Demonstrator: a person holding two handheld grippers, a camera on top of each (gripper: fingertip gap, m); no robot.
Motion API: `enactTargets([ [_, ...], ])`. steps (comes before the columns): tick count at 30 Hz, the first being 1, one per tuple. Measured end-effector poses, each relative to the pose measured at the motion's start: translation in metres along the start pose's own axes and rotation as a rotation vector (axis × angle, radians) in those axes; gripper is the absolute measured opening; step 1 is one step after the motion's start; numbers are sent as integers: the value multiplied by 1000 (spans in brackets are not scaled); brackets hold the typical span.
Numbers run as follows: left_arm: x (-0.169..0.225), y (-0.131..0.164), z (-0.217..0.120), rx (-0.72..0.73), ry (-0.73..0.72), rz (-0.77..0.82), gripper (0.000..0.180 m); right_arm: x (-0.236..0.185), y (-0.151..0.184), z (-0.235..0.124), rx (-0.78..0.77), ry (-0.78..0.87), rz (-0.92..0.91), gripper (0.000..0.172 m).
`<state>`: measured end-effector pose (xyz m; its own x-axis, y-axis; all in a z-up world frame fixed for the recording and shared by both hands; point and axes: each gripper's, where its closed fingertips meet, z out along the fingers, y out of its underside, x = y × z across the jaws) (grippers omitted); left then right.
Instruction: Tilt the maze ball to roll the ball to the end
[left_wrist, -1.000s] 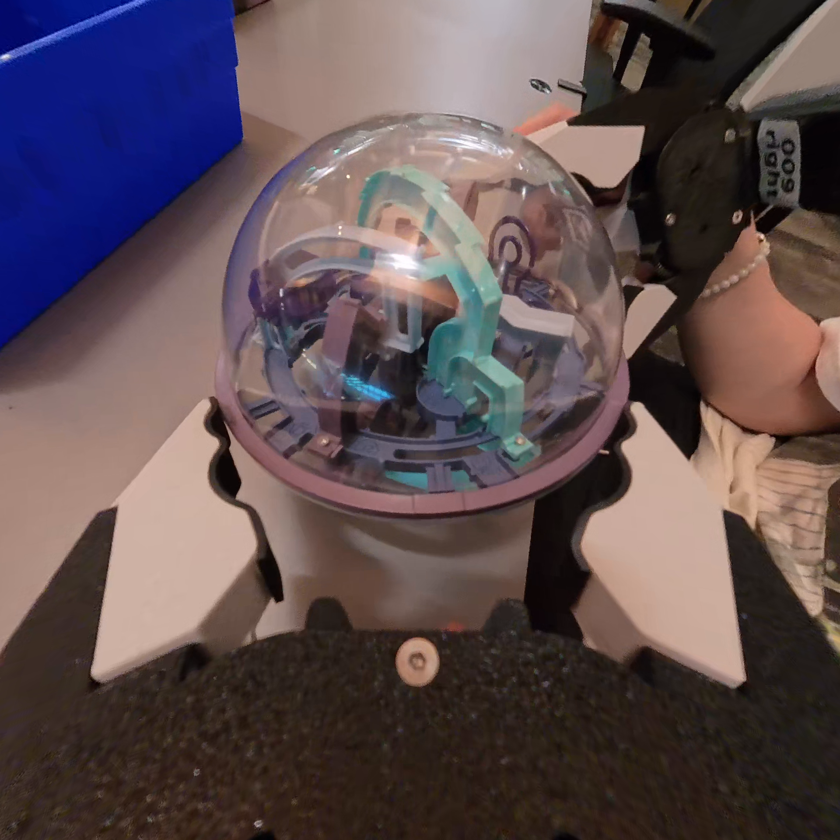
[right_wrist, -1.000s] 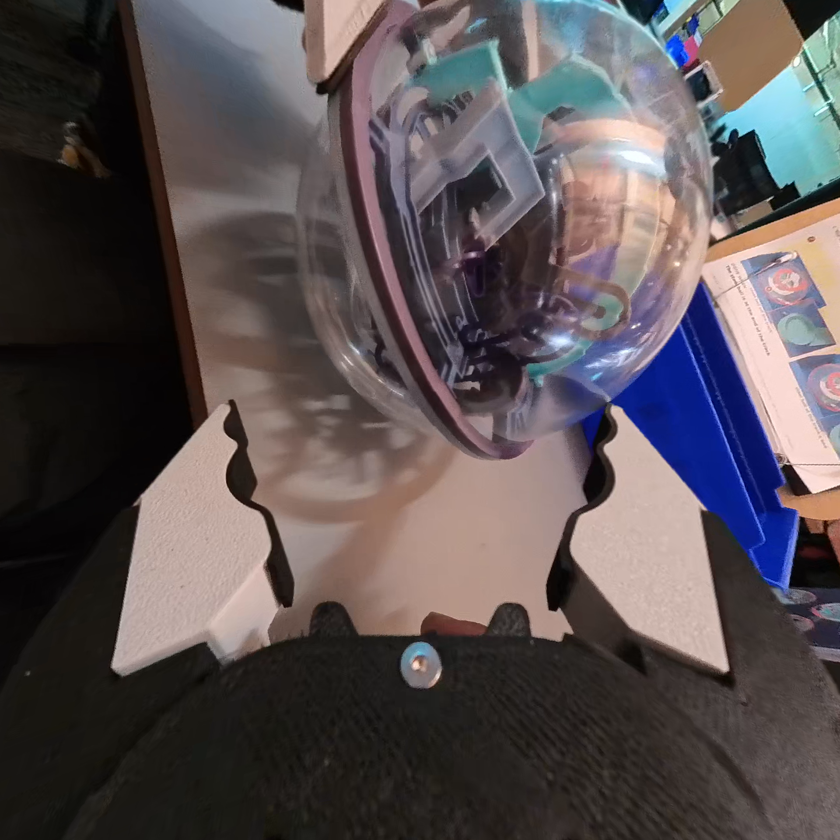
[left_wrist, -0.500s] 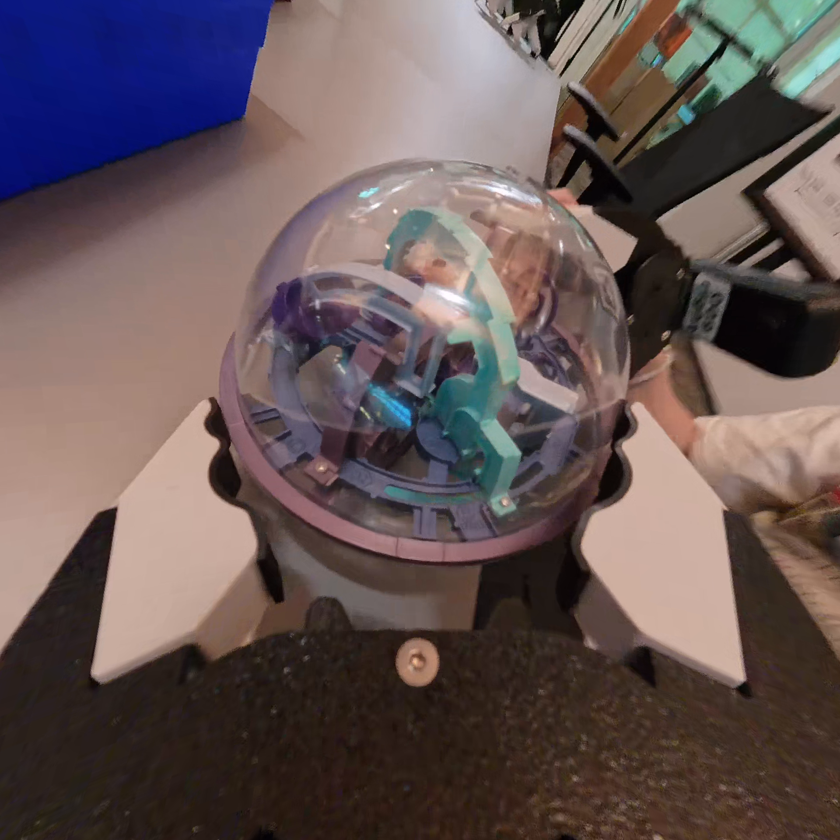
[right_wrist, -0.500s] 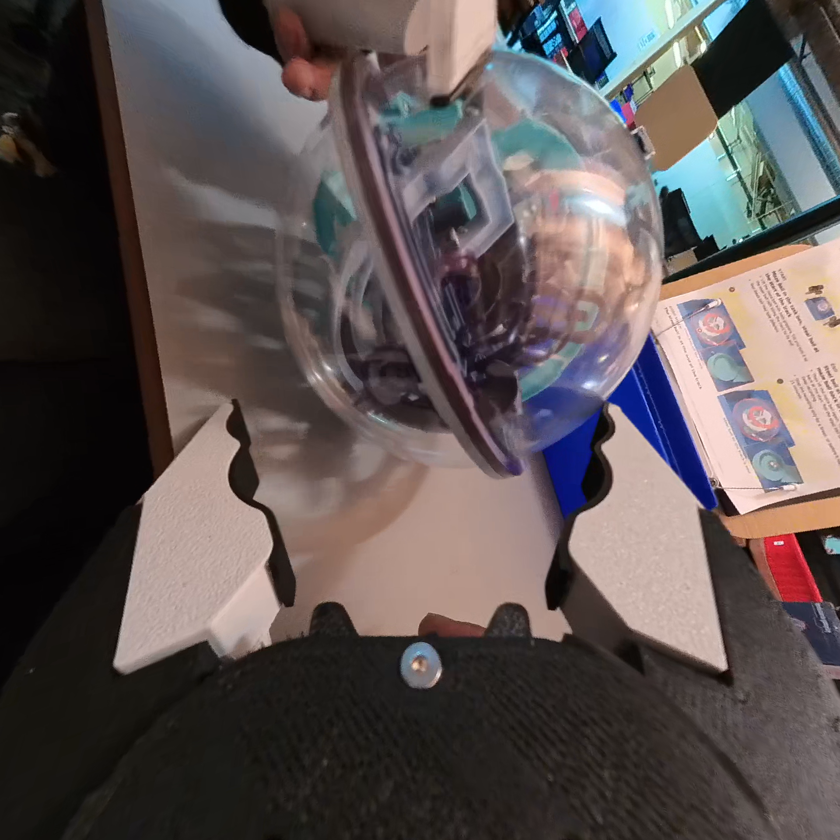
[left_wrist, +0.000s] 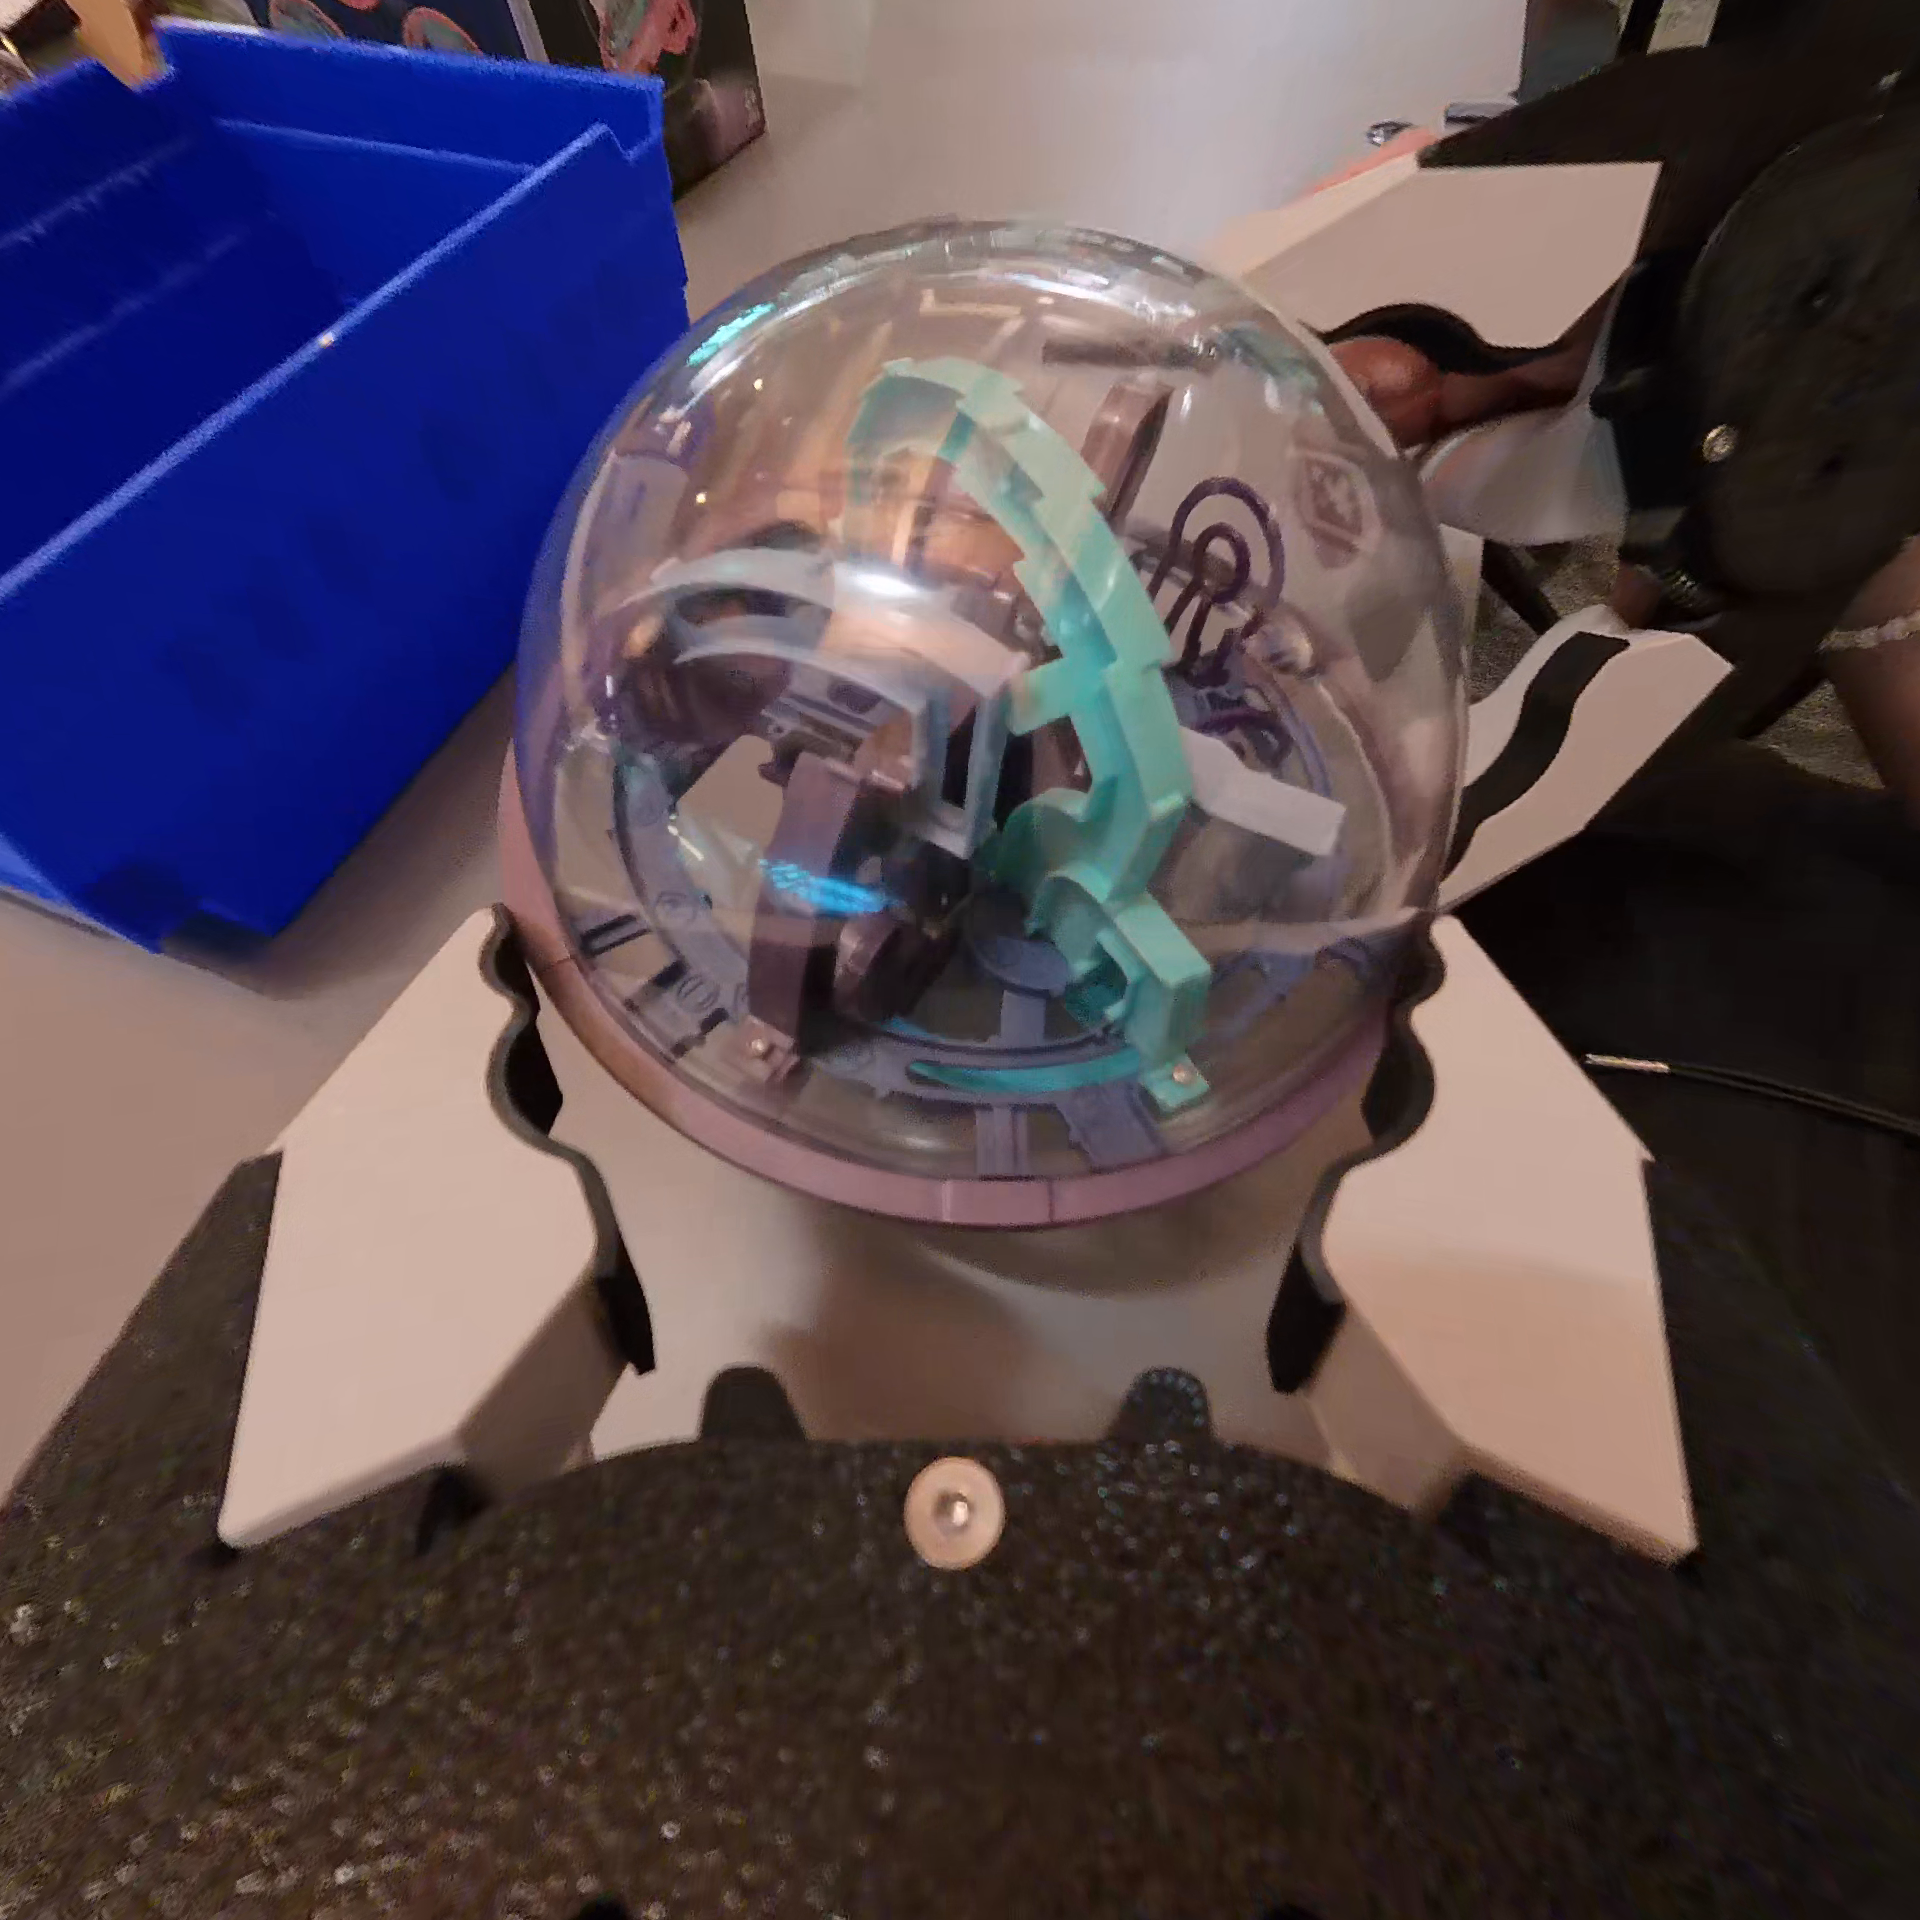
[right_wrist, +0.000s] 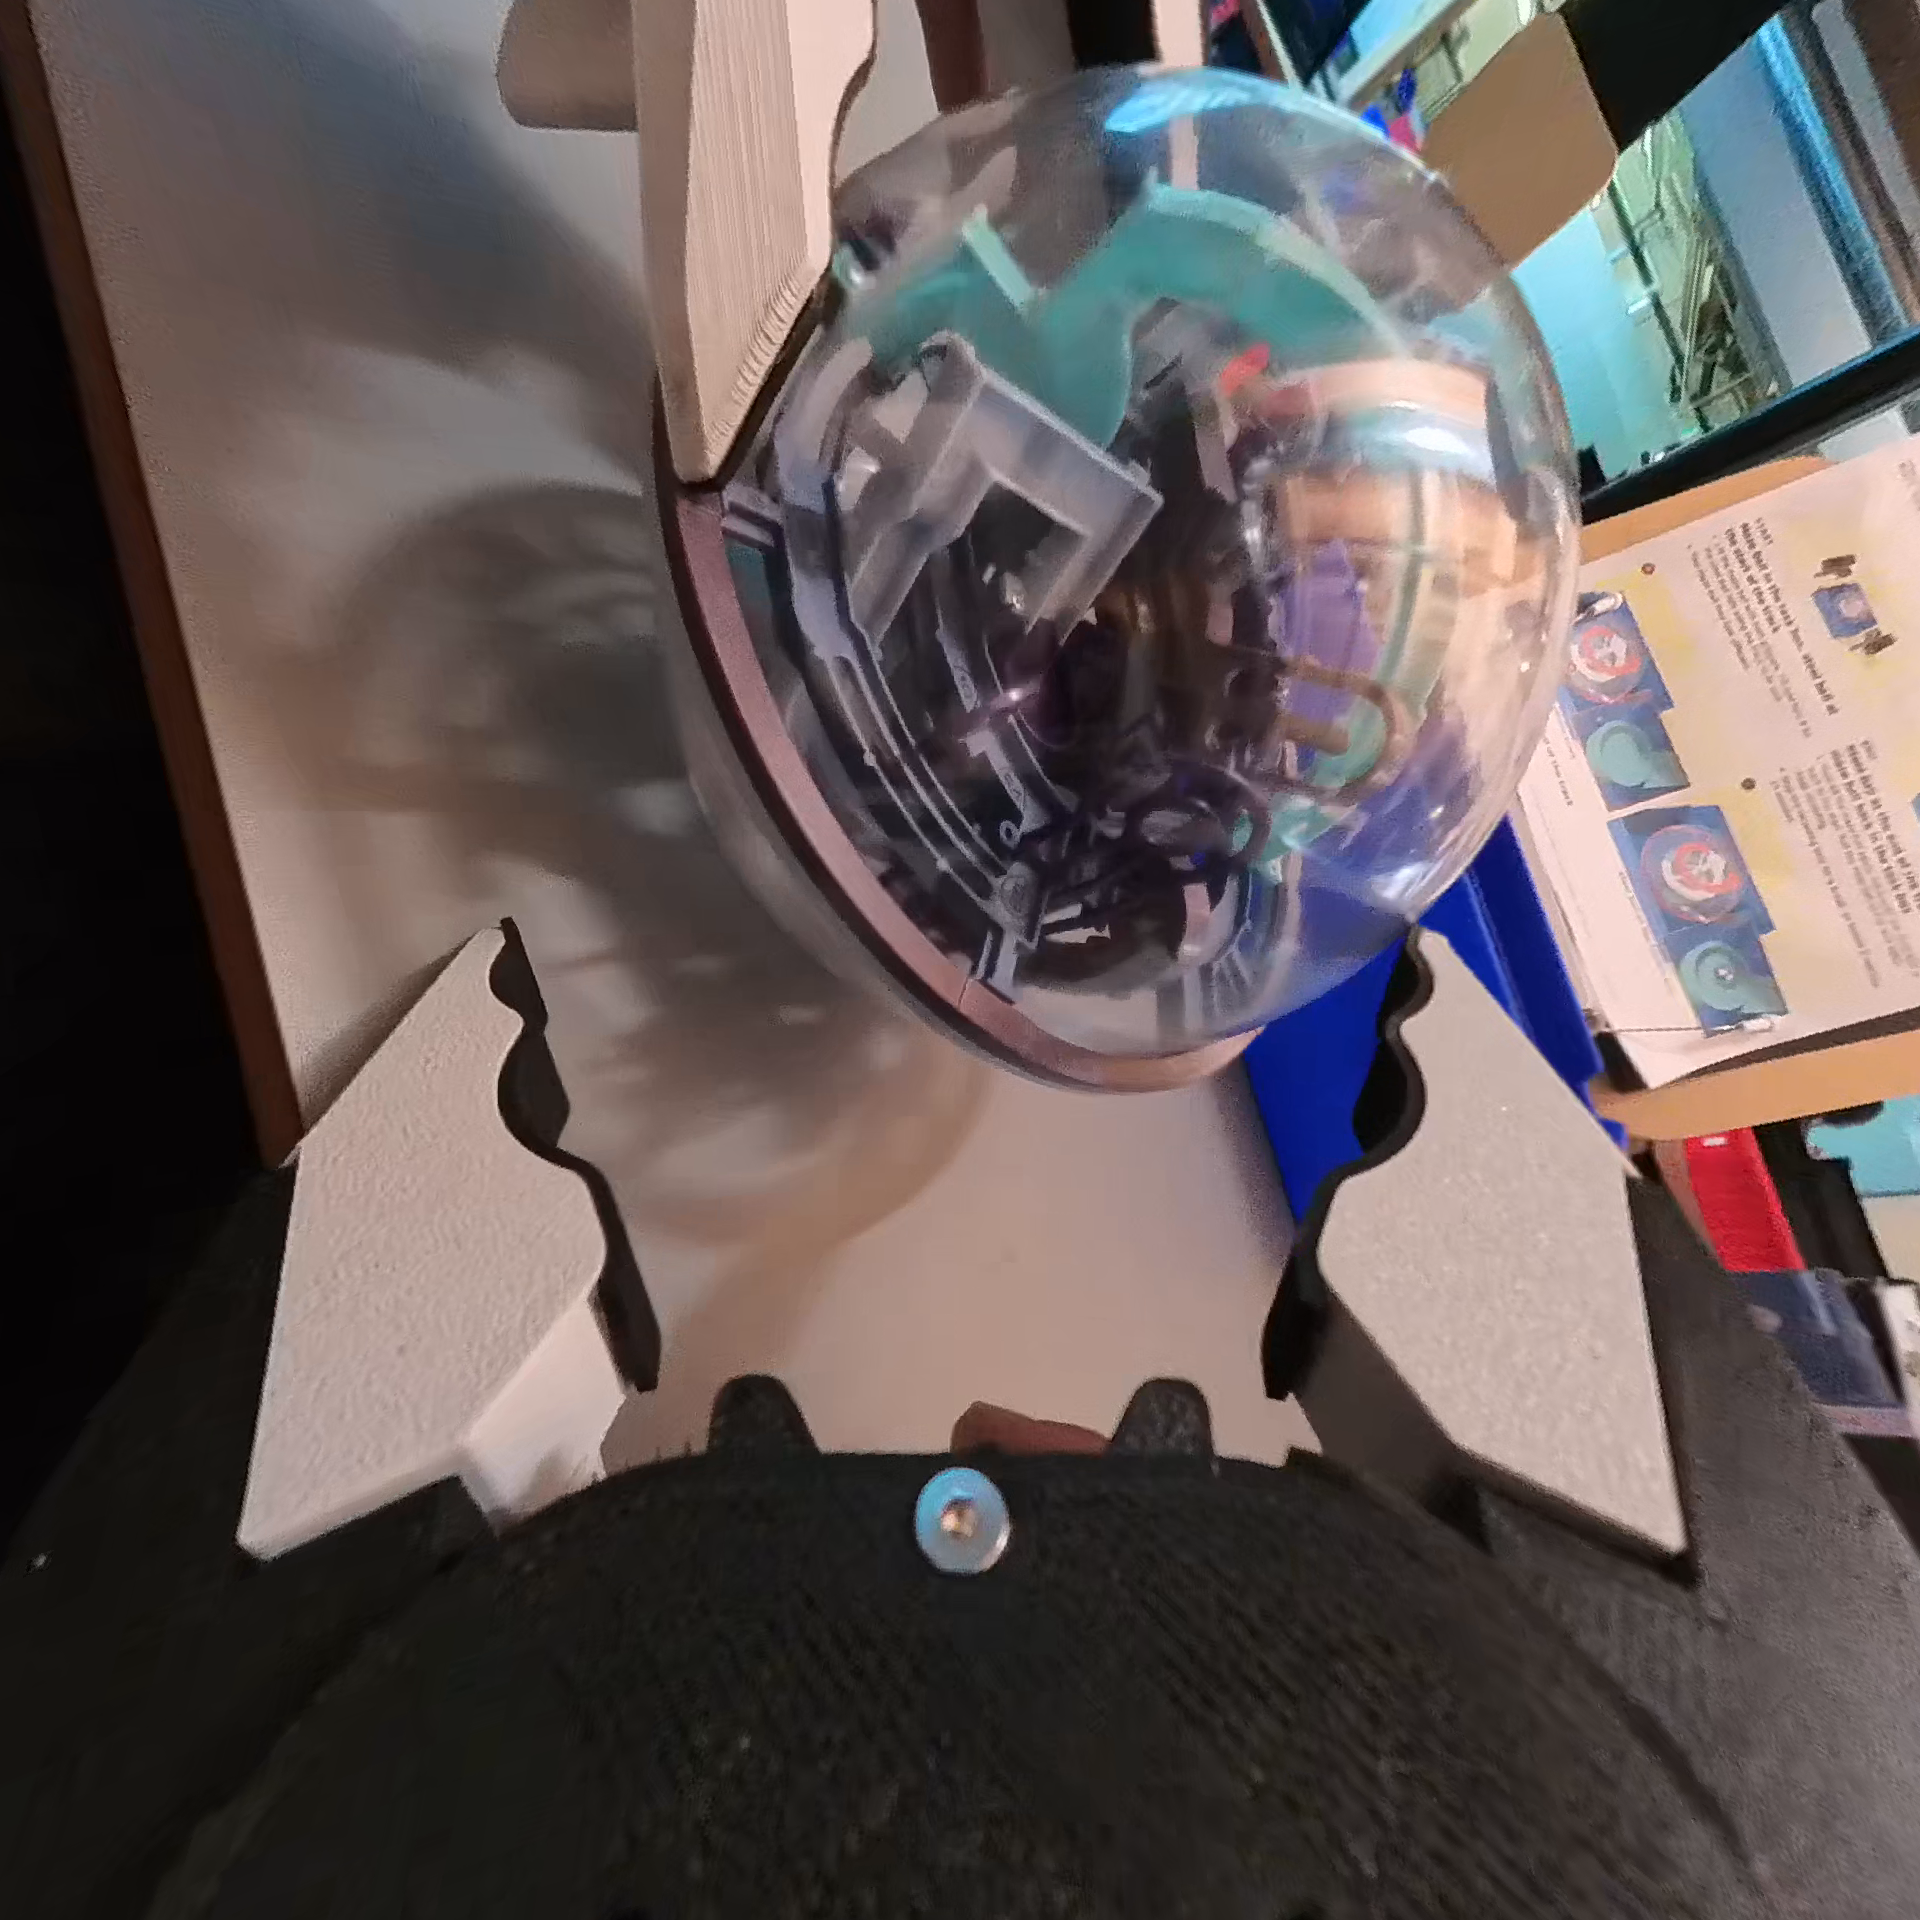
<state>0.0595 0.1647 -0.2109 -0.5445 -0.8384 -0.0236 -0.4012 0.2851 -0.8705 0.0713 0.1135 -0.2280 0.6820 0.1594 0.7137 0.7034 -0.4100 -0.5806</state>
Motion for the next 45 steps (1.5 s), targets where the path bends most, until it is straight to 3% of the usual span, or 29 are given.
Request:
enactTargets([
  [16, -1, -7, 3, 43, -5, -8, 154, -1, 6, 0, -12, -20, 58, 151],
  [24, 0, -15, 0, 110, 27, -35, 157, -7, 12, -3, -42, -72, 88, 138],
  [28, -2, -11, 0, 82, 32, -55, 157, -2, 9, -2, -32, -42, 35, 141],
  [30, -3, -9, 1, 71, 31, -75, 157, 10, 4, 2, -7, 26, 8, 151],
  [34, -5, -8, 3, 65, 29, -109, 157, 5, -4, 10, 34, 4, 82, 157],
  [38, -5, -16, -1, 126, 42, -160, 157, -2, 9, 7, -38, -47, 100, 143],
  [45, -10, -5, 6, 89, 96, -373, 156, -11, 17, 1, -101, -105, 110, 123],
])
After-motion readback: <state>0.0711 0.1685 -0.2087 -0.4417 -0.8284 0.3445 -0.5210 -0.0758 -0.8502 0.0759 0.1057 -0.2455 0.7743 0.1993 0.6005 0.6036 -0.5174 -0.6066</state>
